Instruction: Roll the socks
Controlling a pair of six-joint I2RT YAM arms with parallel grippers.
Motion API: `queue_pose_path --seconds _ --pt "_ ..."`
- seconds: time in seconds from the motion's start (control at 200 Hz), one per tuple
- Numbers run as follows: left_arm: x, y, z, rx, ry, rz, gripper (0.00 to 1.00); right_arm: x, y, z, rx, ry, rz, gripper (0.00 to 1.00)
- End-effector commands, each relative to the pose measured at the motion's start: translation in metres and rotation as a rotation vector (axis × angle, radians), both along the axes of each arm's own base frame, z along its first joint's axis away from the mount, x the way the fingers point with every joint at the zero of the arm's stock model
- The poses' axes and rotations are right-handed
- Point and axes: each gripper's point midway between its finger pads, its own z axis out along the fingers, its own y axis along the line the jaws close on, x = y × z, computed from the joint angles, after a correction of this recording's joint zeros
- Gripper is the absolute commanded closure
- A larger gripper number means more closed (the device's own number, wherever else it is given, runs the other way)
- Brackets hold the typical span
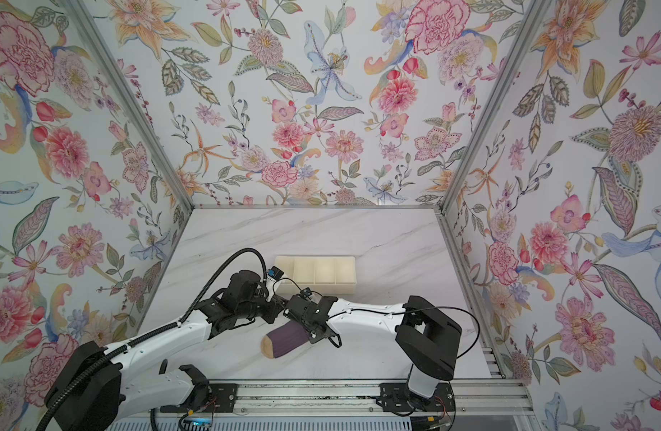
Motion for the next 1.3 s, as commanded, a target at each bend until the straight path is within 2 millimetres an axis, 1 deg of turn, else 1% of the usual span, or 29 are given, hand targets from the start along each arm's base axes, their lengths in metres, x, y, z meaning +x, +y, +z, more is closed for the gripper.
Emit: queue_pose_path --seconds 0.0,0.145,0.255,0.39,0.595,0.756,0.836,0.886,0.986,1.156,1.251,1.296 --pt "0.000 0.002 -0.003 -0.007 0.011 0.010 0.95 -0.004 0.004 -0.006 0.055 0.044 0.003 0.86" --pt "0.000 0.002 -0.006 -0.002 0.018 0.011 0.95 -0.007 0.006 -0.009 0.107 0.073 -0.002 0.81" --pt "0.000 0.002 -0.008 0.001 0.026 0.009 0.95 -0.008 0.006 -0.012 0.144 0.099 -0.011 0.81" --pt "0.000 0.000 -0.011 0.002 0.035 0.004 0.95 -0.007 0.008 -0.015 0.243 0.141 -0.038 0.80" --pt "0.000 -0.002 -0.015 0.003 0.051 -0.001 0.95 -0.006 0.006 -0.016 0.390 0.204 -0.083 0.72" --pt "0.000 -0.006 -0.017 -0.011 0.064 -0.011 0.96 -0.008 0.005 -0.018 0.485 0.254 -0.111 0.71" --pt "0.000 -0.009 -0.017 -0.017 0.067 -0.018 0.99 -0.010 0.004 -0.021 0.523 0.277 -0.125 0.71" --pt "0.000 -0.011 -0.017 -0.019 0.066 -0.021 1.00 -0.011 0.003 -0.023 0.539 0.289 -0.133 0.72" --pt "-0.001 -0.017 -0.016 -0.025 0.064 -0.035 1.00 -0.011 0.001 -0.026 0.561 0.306 -0.147 0.82" --pt "-0.004 -0.033 -0.015 -0.034 0.062 -0.069 1.00 -0.013 0.001 -0.034 0.582 0.341 -0.160 0.84" --pt "-0.007 -0.043 -0.015 -0.038 0.063 -0.093 1.00 -0.012 -0.003 -0.039 0.573 0.348 -0.177 0.88" --pt "-0.009 -0.049 -0.014 -0.039 0.062 -0.107 1.00 -0.012 -0.004 -0.040 0.573 0.349 -0.184 0.89"
